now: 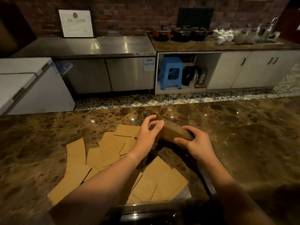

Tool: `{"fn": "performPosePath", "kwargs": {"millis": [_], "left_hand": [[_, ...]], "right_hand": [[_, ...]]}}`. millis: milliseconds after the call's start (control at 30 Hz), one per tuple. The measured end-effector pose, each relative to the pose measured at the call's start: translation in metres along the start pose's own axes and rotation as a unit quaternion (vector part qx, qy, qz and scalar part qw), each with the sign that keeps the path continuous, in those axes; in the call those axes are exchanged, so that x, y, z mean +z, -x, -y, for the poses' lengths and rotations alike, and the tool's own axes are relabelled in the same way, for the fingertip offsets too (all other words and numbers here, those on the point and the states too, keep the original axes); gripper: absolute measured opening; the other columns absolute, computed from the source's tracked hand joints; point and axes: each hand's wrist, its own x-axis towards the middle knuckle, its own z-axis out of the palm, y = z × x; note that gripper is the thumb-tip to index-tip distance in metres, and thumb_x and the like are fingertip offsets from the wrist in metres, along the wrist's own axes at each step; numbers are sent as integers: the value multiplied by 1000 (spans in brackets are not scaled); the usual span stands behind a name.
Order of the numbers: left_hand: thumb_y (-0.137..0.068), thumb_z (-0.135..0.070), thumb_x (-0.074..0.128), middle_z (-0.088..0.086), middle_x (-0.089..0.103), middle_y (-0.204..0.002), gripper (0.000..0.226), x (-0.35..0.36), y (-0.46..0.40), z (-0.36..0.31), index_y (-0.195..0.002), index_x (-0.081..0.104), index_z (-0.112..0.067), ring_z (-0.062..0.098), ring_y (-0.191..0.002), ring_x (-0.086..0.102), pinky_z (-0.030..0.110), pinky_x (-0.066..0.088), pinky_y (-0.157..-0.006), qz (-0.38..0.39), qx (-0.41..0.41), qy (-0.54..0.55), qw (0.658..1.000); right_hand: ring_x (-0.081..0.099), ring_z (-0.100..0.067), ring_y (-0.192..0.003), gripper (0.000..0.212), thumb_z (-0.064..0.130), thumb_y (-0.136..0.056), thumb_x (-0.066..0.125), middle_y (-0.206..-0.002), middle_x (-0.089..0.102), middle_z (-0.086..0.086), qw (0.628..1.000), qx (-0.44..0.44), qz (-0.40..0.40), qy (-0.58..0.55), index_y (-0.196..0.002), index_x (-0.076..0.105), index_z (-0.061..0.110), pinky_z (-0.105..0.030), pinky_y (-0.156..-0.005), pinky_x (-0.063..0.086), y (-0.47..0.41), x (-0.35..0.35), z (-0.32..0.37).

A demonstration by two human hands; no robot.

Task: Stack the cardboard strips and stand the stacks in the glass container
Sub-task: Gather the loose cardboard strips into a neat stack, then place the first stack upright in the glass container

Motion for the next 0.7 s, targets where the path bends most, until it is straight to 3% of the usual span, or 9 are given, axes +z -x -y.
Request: {"fn": "performPosePath", "kwargs": {"millis": [67,133,267,333,400,433,500,567,700], "left_hand": [[-71,-55,80,-7,58,-132,75,-14,20,-18,-136,48,-39,4,-120,58,28,50,-96,40,21,-6,999],[-69,-41,86,-5,55,-137,78,-24,46,-35,-137,47,-44,8,-127,54,33,48,-101,68,41,2,997],[-69,-23,86,-6,72,-119,59,-31,94,-64,-120,63,-40,11,-114,66,24,55,-85,53,83,94,991],[-68,-21,85,-3,75,-113,47,-35,117,-74,-110,70,-39,16,-110,69,25,55,-84,40,103,116,987],[-67,-24,83,-10,76,-108,46,-43,139,-80,-103,69,-47,12,-106,70,24,56,-81,17,101,105,989],[-67,-24,81,-14,76,-104,44,-48,148,-80,-100,69,-50,7,-102,70,22,56,-79,7,103,87,991],[-69,-15,76,-15,76,-97,41,-59,172,-76,-103,71,-37,1,-91,70,17,55,-73,-17,102,55,993],[-69,-2,74,-15,77,-91,41,-67,194,-69,-103,68,-24,2,-88,70,16,54,-71,-43,97,45,993],[-79,7,74,-11,78,-86,45,-81,233,-51,-102,64,-31,11,-85,72,18,54,-64,-67,46,12,997]], "right_hand": [[70,3,-85,38,31,-66,93,-90,76,17,995,-6,-4,-97,-90,70,49,-18,-69,54,14,-6,22],[72,-1,-90,41,29,-65,92,-97,75,21,984,-27,7,-174,-92,72,51,-21,-70,59,34,-10,52],[72,-7,-95,46,39,-59,93,-104,74,19,965,-34,58,-255,-97,71,52,-28,-73,62,76,-6,96],[75,-19,-94,46,35,-62,91,-106,76,7,950,-20,96,-297,-104,72,43,-35,-72,62,99,2,110],[76,-28,-89,44,26,-66,87,-103,77,-7,937,-3,128,-325,-107,73,31,-37,-68,61,119,9,120],[76,-28,-86,38,20,-67,85,-99,78,-10,938,-6,140,-317,-104,73,24,-34,-65,60,125,12,124],[74,-25,-83,29,12,-70,85,-93,76,-13,953,-15,166,-253,-96,72,15,-31,-63,58,140,20,127],[71,-26,-91,34,5,-72,85,-98,74,-15,961,-20,199,-189,-101,70,11,-35,-72,59,155,29,130],[71,-5,-94,57,4,-78,82,-104,75,5,953,-15,263,-147,-121,54,30,-18,-73,57,184,43,130]]}}
